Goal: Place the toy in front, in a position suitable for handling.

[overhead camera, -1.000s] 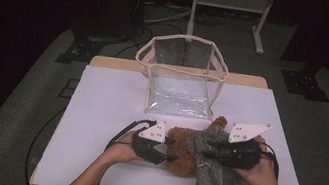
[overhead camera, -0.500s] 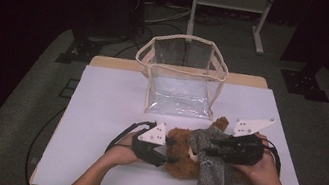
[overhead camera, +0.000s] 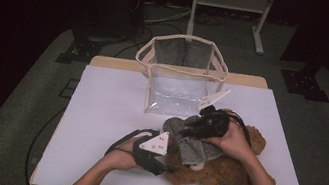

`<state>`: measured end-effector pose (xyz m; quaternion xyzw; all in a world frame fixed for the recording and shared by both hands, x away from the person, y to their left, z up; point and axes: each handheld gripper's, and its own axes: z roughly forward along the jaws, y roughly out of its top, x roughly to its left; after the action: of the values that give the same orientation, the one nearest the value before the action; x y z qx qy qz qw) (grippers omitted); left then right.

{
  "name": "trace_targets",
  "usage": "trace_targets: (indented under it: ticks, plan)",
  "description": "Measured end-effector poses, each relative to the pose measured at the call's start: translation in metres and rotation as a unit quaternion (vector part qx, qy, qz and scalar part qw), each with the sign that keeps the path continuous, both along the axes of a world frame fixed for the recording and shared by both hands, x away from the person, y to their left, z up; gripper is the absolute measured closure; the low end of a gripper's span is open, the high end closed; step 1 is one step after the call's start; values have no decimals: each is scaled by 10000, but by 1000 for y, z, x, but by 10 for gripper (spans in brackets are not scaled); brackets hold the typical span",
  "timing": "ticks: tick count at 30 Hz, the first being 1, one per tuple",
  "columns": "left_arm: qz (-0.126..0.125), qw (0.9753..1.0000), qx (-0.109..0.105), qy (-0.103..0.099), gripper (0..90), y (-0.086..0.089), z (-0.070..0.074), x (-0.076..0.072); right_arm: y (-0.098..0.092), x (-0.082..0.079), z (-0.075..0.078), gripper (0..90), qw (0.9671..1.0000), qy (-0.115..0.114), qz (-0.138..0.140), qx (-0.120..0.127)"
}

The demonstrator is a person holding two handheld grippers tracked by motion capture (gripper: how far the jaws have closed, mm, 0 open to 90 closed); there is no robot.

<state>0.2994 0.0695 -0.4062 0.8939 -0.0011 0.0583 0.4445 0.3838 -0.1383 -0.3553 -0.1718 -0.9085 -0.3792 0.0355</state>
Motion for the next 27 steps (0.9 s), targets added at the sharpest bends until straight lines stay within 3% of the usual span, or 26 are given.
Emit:
trace_targets:
  ticks: [4,7,14,20,22,27]
  plan:
    - [-30,10000,-62,32,473,2,-1,2,3,1,-2,693,10000,4,12,0]
    - [-50,9999,-76,78,466,1,0,2,-14,-4,2,695,9997,55,-159,200]
    - [44,9999,-120,98,469,1,-1,8,-59,-30,8,696,9983,-188,-422,359]
    - [496,9985,-234,53,468,1,-1,16,-84,-64,17,695,9963,-479,-486,514]
    - [768,9963,-363,105,461,1,-2,20,-85,-77,19,694,9960,-559,-463,514]
    - [1025,9939,-401,91,440,3,-1,25,-80,-87,14,692,9954,-715,-453,440]
